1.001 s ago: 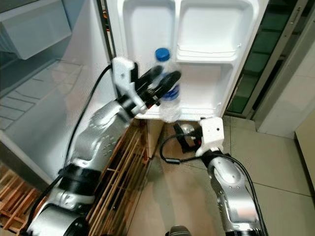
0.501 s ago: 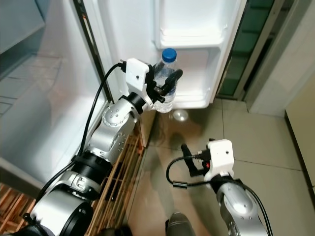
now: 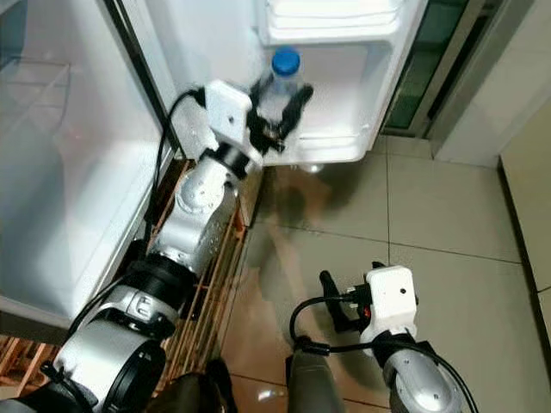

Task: Restocking fridge

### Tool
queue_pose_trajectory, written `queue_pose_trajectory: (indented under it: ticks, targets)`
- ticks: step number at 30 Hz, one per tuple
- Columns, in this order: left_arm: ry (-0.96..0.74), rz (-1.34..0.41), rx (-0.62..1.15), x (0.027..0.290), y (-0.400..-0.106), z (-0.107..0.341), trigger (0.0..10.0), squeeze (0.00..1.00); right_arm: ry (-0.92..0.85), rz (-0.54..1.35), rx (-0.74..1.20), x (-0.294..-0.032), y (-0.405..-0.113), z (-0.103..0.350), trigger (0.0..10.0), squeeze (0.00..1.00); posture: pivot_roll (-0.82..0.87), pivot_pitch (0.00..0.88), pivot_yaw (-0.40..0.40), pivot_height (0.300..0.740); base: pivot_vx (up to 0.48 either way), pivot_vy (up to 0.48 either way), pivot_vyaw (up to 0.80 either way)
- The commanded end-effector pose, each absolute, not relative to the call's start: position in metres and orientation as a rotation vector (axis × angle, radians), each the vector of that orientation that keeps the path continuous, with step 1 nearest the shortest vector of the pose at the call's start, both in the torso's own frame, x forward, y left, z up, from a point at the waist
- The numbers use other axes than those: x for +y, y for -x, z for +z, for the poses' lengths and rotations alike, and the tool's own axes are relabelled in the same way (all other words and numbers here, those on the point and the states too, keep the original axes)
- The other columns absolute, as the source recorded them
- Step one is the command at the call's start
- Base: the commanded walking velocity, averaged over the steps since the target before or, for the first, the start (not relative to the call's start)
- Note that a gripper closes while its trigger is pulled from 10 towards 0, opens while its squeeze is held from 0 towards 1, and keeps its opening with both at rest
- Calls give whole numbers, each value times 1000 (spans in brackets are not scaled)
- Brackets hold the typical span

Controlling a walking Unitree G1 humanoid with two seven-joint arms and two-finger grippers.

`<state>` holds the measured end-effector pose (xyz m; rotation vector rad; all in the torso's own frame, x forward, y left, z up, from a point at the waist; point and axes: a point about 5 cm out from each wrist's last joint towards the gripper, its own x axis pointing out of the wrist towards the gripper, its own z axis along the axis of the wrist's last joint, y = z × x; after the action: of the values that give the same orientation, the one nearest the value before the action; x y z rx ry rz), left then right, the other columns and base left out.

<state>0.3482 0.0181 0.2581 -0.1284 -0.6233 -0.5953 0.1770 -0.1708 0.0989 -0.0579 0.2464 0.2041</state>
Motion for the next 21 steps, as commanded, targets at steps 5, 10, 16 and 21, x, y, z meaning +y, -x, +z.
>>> queue_pose_trajectory:
  ticks: [5,10,16,21]
  targets:
    - [155,-577,-736,20,-347,283,10000,0,52,220,270,-164,-172,99,10000,184,-408,269,76,740,0,0,0]
    - [2,-542,-778,25,-348,273,10000,0,55,219,283,-165,-169,97,10000,184,-409,269,73,740,0,0,0]
    - [-158,-480,-752,27,-354,249,10000,0,61,220,286,-164,-168,97,10000,184,-414,269,74,740,0,0,0]
    - [-310,-415,-707,26,-358,226,10000,0,60,221,290,-162,-166,96,10000,184,-416,267,75,740,0,0,0]
